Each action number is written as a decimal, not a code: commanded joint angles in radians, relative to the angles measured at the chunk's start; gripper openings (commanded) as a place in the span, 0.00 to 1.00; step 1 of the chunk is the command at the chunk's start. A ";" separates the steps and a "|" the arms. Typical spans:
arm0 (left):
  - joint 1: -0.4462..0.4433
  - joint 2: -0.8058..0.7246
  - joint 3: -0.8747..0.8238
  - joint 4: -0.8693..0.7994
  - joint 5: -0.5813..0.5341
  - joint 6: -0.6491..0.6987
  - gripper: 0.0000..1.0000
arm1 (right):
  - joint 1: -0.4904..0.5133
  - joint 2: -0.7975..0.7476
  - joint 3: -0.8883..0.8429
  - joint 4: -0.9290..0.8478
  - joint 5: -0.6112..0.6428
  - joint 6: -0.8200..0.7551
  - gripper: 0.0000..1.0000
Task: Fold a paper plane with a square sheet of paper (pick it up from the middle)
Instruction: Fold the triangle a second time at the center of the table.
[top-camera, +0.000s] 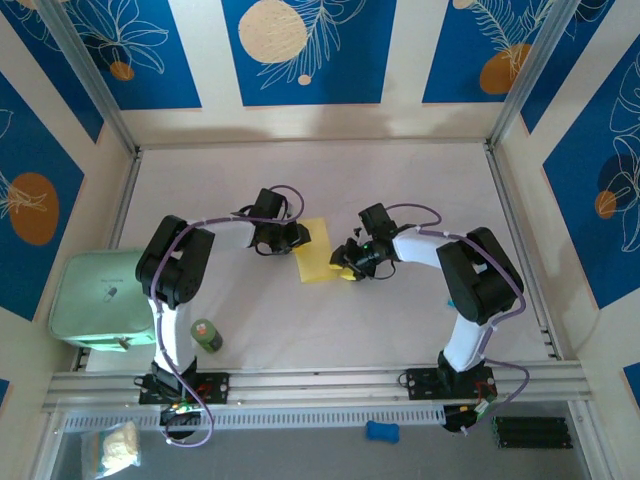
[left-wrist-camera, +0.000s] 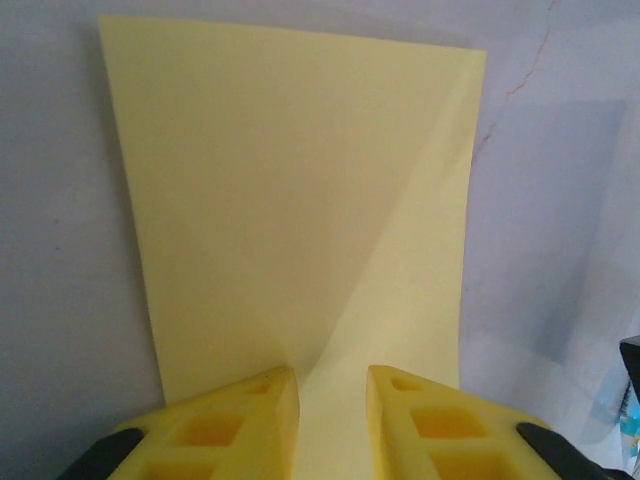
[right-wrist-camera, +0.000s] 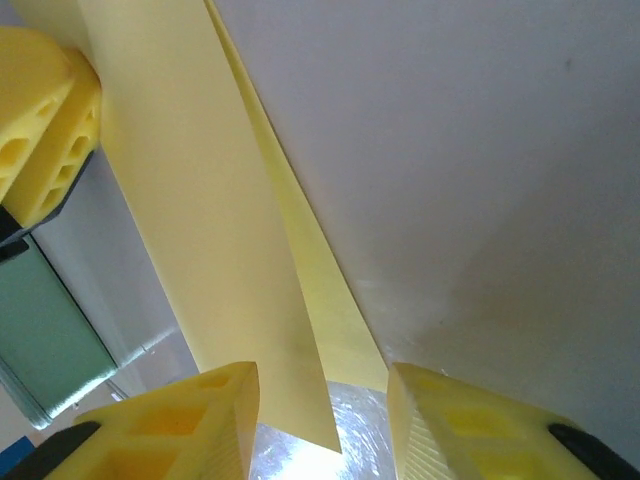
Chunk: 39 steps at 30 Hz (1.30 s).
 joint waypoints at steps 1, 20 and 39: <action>0.008 0.008 -0.036 -0.039 -0.022 0.001 0.27 | 0.011 0.010 -0.015 0.007 -0.036 0.007 0.36; 0.008 -0.001 -0.036 -0.028 -0.006 0.009 0.27 | -0.006 0.008 -0.034 0.114 -0.087 0.066 0.23; 0.033 -0.075 -0.055 0.108 0.051 0.049 0.33 | 0.010 -0.050 -0.034 -0.005 -0.002 0.003 0.00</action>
